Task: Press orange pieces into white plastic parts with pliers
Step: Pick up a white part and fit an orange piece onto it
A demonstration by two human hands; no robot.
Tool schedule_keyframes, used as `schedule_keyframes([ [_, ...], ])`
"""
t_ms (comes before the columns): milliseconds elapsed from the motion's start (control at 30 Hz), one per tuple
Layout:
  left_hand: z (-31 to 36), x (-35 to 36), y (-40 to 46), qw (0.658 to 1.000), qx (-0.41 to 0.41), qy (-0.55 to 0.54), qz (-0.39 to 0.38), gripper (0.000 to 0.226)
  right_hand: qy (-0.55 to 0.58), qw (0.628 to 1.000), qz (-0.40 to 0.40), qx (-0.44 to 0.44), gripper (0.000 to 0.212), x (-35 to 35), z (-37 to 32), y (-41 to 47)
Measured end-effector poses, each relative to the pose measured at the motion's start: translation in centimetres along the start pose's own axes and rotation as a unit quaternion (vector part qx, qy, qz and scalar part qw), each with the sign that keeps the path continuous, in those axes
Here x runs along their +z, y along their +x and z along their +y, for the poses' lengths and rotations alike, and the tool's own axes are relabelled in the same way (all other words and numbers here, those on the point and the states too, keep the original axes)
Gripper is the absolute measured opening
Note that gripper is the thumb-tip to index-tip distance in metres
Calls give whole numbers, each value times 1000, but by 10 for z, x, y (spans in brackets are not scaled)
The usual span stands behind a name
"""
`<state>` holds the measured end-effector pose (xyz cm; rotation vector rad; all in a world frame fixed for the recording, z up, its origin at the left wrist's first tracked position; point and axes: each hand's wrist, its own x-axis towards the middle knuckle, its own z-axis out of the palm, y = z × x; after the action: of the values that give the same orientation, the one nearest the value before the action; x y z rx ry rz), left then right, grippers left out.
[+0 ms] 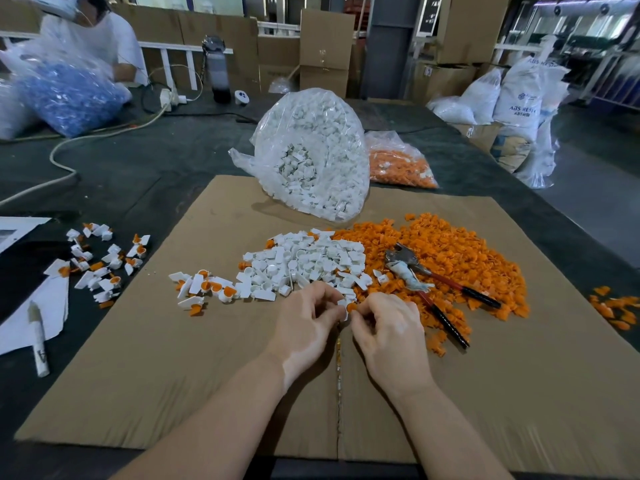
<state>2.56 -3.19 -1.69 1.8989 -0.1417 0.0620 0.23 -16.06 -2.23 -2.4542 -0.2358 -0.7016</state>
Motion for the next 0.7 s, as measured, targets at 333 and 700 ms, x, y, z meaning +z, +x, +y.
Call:
schedule_keyframes([
  [333, -2, 1, 3, 997, -29, -65, 27, 17, 54, 998, 22, -23, 18, -3, -2, 2],
  [700, 1, 1, 0, 995, -15, -96, 9, 7, 63, 998, 11, -29, 18, -5, -2, 4],
])
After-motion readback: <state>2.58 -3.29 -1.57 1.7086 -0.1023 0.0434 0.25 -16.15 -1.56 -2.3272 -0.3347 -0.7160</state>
